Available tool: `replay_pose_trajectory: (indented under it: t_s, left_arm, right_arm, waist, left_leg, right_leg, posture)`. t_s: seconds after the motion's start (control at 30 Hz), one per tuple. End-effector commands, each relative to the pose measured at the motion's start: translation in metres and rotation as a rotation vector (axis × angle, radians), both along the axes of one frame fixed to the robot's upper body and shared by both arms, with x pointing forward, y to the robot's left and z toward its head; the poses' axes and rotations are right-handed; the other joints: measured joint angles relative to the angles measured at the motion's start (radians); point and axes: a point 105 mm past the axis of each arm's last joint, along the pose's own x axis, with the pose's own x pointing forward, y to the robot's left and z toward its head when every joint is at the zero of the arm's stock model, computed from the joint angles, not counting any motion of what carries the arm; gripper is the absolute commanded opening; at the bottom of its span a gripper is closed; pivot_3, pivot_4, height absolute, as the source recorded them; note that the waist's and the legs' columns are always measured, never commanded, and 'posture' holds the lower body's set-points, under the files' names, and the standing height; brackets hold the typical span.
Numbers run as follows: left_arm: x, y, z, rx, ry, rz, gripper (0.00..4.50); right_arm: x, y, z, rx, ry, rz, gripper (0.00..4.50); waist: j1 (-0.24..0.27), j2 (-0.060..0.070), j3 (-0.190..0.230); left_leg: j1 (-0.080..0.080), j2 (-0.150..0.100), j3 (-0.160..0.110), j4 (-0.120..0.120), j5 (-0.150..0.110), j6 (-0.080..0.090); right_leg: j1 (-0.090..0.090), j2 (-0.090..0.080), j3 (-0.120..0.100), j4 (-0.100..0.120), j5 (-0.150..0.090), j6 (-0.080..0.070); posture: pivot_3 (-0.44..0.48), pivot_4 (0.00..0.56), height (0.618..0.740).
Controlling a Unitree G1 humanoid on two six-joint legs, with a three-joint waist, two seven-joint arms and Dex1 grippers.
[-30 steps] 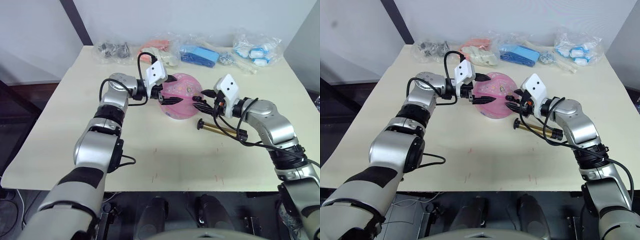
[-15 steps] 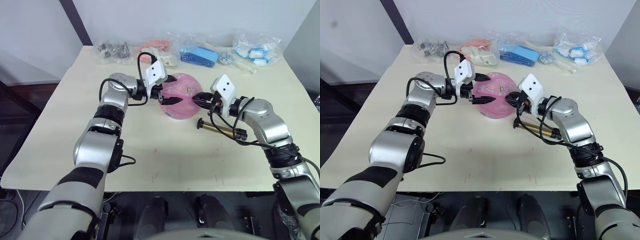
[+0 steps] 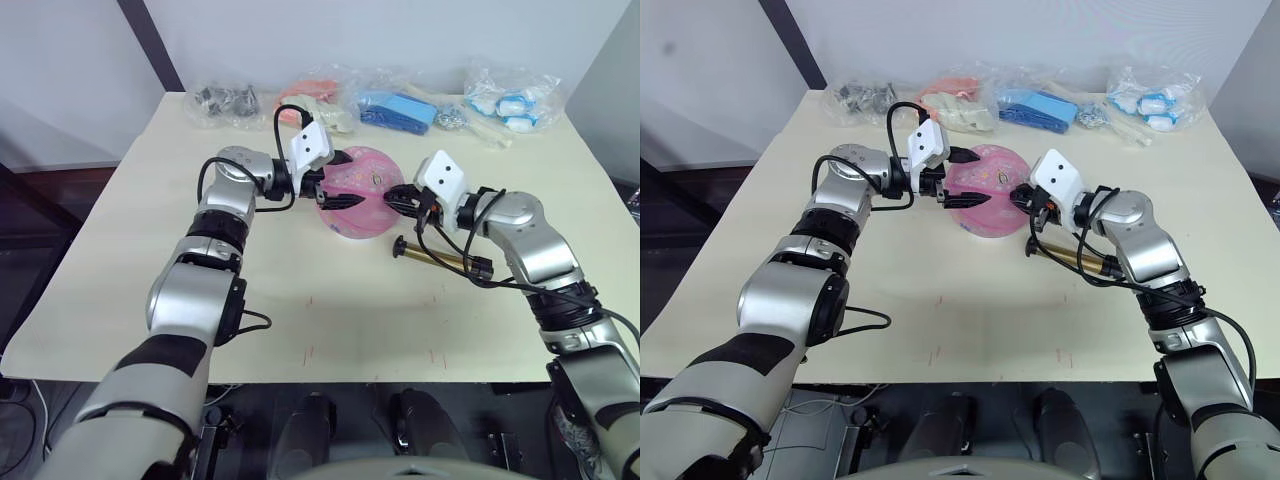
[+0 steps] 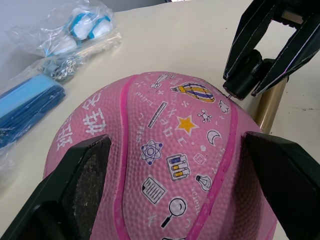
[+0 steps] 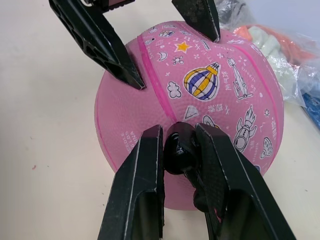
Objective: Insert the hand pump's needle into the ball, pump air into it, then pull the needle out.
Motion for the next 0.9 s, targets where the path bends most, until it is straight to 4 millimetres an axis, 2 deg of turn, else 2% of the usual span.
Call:
replay_pose_trajectory:
  t_s: [0.03, 0.13, 0.2, 0.27, 0.9]
  left_arm:
    - [-0.001, 0.000, -0.006, 0.018, 0.012, -0.004, 4.50]
    - [-0.001, -0.001, -0.005, 0.017, 0.011, -0.003, 4.50]
    - [-0.001, -0.001, -0.005, 0.017, 0.011, -0.003, 4.50]
    - [-0.001, 0.000, -0.005, 0.017, 0.011, -0.003, 4.50]
    - [0.002, 0.000, -0.017, 0.058, 0.022, 0.029, 4.50]
  right_arm:
    - [0.002, -0.001, 0.004, -0.054, -0.034, 0.002, 1.03]
    - [0.002, -0.001, 0.003, -0.068, -0.031, 0.005, 1.03]
    - [0.003, -0.001, 0.004, -0.070, -0.035, 0.002, 0.50]
    - [0.003, -0.001, 0.004, -0.075, -0.036, 0.003, 0.30]
    - [-0.008, -0.003, 0.020, -0.076, -0.021, -0.008, 0.30]
  waist:
    - [0.000, 0.000, 0.000]
    - [0.000, 0.000, 0.000]
    - [0.000, 0.000, 0.000]
    - [-0.001, 0.000, 0.000]
    - [0.003, 0.000, 0.000]
  left_leg:
    - [0.000, 0.000, 0.000, 0.000, 0.000, 0.000]
    - [0.000, 0.000, 0.000, 0.000, 0.000, 0.000]
    - [0.000, 0.000, 0.000, 0.000, 0.000, 0.000]
    - [0.000, 0.000, 0.000, 0.000, 0.000, 0.000]
    - [0.000, -0.001, -0.001, 0.000, 0.000, 0.000]
  right_leg:
    - [0.000, 0.000, 0.000, 0.000, 0.000, 0.000]
    - [0.000, 0.000, 0.000, 0.000, 0.000, 0.000]
    - [0.000, 0.000, 0.000, 0.000, 0.000, 0.000]
    - [0.000, 0.000, 0.000, 0.000, 0.000, 0.000]
    - [0.000, 0.000, 0.000, 0.000, 0.000, 0.000]
  posture:
    - [0.000, 0.150, 0.740]
    - [0.000, 0.150, 0.740]
    - [0.000, 0.150, 0.740]
    - [0.000, 0.150, 0.740]
    - [0.000, 0.150, 0.740]
